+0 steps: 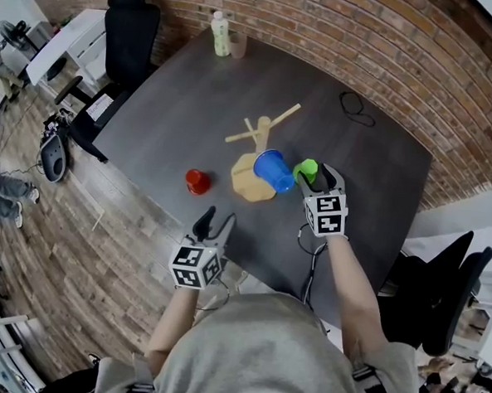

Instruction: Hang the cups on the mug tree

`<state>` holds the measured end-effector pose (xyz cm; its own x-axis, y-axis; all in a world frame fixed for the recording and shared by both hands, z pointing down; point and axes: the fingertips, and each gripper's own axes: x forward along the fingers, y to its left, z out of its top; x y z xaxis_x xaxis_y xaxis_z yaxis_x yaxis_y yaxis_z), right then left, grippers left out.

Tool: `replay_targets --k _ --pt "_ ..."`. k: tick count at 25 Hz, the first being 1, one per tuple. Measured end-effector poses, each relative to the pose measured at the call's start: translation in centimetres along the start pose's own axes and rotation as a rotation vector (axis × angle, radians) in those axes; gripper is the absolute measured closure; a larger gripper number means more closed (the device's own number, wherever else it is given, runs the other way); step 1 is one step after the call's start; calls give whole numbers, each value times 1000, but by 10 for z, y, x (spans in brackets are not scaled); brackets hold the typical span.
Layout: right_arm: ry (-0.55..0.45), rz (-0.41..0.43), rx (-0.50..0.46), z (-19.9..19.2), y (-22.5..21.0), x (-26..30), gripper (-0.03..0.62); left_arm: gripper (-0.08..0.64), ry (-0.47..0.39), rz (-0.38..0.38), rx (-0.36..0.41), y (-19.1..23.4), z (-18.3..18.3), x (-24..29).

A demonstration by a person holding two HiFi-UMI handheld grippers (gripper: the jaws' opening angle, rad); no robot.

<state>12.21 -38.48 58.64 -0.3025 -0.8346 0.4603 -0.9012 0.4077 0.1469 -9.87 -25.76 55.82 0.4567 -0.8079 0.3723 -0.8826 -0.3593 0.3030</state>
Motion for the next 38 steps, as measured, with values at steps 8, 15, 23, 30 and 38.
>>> replay_targets --k 8,15,23,30,38 --pt "83 21 57 -29 -14 28 334 337 8 8 -2 1 -4 6" --pt "112 51 42 -37 -9 39 367 337 10 11 7 0 -2 11" --pt "116 63 16 -34 -2 33 371 337 6 -3 18 -5 -2 10" --pt "70 63 34 -10 -5 14 373 337 -13 -19 33 -7 5 7" --pt "-10 63 37 39 -10 -18 373 337 -25 -32 28 -10 8 2"
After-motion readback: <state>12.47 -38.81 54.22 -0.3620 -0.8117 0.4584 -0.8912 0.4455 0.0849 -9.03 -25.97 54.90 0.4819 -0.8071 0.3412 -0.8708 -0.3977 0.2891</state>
